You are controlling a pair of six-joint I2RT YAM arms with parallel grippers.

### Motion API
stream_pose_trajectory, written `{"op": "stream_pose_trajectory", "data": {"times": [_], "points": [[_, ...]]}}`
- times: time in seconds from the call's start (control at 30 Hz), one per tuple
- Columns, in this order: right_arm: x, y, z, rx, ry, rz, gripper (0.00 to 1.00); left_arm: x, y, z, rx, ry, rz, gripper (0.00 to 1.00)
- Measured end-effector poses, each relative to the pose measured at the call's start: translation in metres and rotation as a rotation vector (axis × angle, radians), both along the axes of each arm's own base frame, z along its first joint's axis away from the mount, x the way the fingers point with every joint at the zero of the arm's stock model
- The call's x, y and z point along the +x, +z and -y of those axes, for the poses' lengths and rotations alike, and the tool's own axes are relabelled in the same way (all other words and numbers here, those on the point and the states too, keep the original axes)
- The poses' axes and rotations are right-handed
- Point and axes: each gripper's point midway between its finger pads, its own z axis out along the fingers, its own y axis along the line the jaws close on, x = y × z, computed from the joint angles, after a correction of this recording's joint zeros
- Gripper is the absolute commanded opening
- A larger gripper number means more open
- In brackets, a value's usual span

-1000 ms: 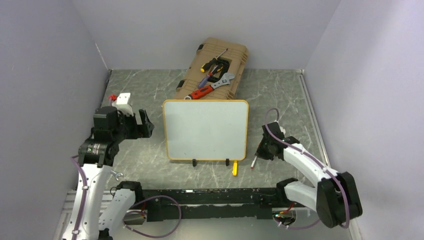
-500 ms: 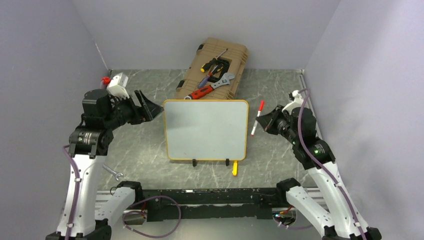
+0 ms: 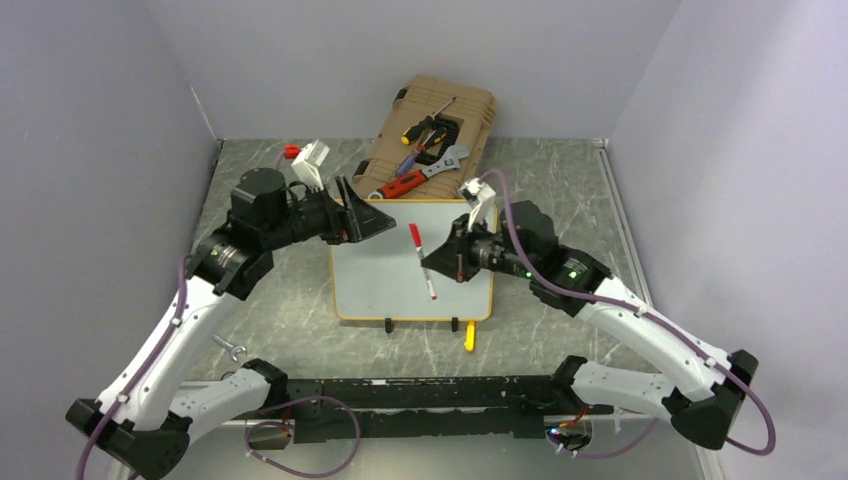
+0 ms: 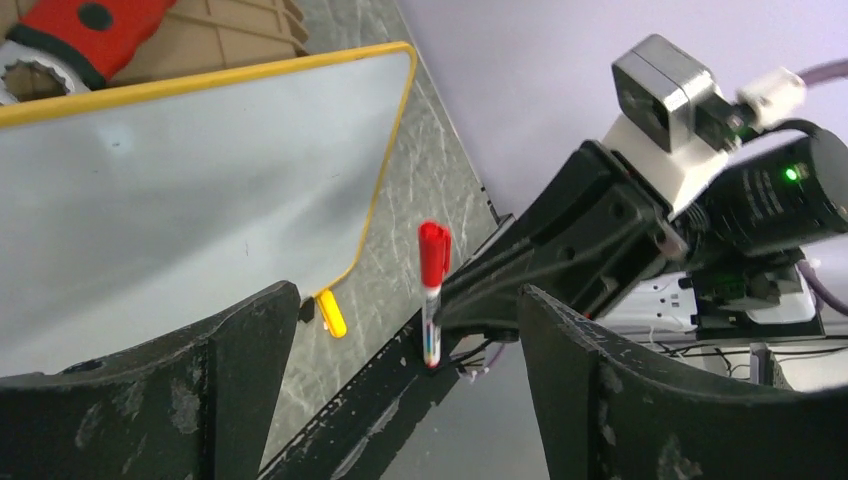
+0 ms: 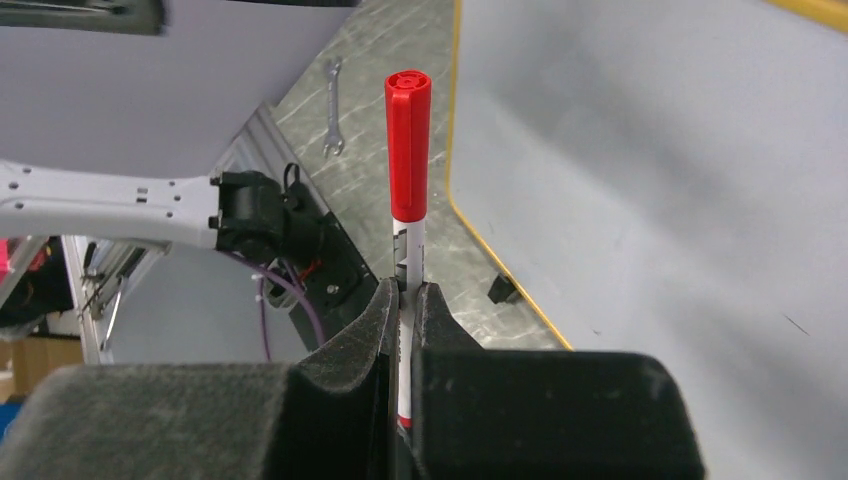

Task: Write a sentence on the whiteboard
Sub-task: Open the whiteboard marker at the center of the board.

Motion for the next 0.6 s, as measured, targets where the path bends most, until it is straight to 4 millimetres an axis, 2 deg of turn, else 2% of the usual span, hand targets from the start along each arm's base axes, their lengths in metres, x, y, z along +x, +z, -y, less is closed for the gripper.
{"op": "stream_pose_trajectory", "data": {"times": [0.2, 0.37, 0.6], "points": [[-0.008, -0.006, -0.032, -0.004, 0.079, -0.007, 0.00, 0.015, -0.022, 0.016, -0.009, -0.004, -0.073, 0.67], [-0.007, 0.001, -0.045, 0.006, 0.099, 0.004, 0.00, 0.020, -0.031, 0.027, -0.018, -0.019, -0.107, 0.52], [-0.004, 0.006, -0.046, 0.016, 0.089, 0.017, 0.00, 0.017, -0.035, 0.033, -0.012, -0.036, -0.118, 0.46]]}}
